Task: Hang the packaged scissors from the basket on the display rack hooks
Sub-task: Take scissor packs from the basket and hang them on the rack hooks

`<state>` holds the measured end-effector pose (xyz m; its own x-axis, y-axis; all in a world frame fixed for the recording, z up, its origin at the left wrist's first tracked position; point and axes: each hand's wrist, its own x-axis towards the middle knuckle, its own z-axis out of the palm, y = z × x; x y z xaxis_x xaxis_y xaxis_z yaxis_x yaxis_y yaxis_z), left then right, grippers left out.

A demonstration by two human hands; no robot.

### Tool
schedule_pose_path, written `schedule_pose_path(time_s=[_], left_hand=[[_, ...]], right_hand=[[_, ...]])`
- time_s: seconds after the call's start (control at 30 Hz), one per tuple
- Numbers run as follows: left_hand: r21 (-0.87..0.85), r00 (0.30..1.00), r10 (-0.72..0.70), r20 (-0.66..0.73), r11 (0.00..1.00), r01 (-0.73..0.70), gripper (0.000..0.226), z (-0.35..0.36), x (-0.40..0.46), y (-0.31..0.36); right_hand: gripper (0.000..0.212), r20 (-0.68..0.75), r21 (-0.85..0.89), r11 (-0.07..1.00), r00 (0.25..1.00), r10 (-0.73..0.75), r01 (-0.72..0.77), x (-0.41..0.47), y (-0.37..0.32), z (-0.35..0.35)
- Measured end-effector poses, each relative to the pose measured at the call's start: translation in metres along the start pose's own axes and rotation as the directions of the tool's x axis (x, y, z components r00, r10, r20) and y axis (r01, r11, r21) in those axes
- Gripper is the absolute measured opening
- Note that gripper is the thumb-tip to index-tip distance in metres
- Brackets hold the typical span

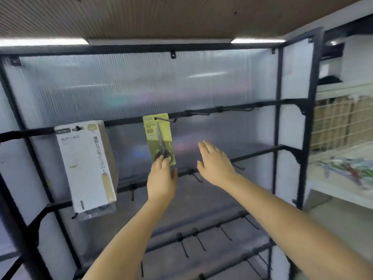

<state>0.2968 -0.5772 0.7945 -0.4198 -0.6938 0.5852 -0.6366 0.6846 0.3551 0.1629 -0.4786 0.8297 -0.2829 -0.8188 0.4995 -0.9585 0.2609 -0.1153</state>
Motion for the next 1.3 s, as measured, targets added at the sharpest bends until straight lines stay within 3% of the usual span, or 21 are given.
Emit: schedule_pose_path(time_s=[0.17, 0.4, 0.77, 0.93, 1.13, 1.3], left_hand=[[-0.096, 0.962, 0.151, 0.228, 0.987, -0.132, 0.050, 0.030, -0.070, 0.057], [-0.286, 0.806, 0.399, 0.437, 0.911, -0.296, 0.046, 0.074, -0.159, 0.163], [-0.473, 0.472, 0.655, 0.589, 0.754, -0.456, 0.038, 0.143, -0.298, 0.276], [-0.511, 0.371, 0.699, 0.612, 0.707, -0.489, 0.035, 0.171, -0.333, 0.316], [-0.527, 0.223, 0.715, 0.663, 0.657, -0.540, 0.039, 0.217, -0.382, 0.369], [-0.553, 0.094, 0.690, 0.718, 0.647, -0.524, 0.040, 0.269, -0.440, 0.391]], right_hand=[[0.060, 0.081, -0.017, 0.981, 0.978, 0.194, -0.193, -0.094, 0.030, 0.005], [0.059, 0.115, -0.086, 0.880, 0.872, 0.475, -0.468, -0.227, 0.094, -0.012], [0.053, 0.041, -0.126, 0.497, 0.496, 0.867, -0.859, -0.434, 0.182, -0.026], [0.045, -0.005, -0.127, 0.366, 0.370, 0.929, -0.922, -0.500, 0.210, -0.023], [0.046, 0.038, -0.109, 0.227, 0.224, 0.974, -0.968, -0.579, 0.247, -0.003], [0.053, 0.169, -0.095, 0.056, 0.039, 0.985, -0.994, -0.651, 0.272, 0.033]])
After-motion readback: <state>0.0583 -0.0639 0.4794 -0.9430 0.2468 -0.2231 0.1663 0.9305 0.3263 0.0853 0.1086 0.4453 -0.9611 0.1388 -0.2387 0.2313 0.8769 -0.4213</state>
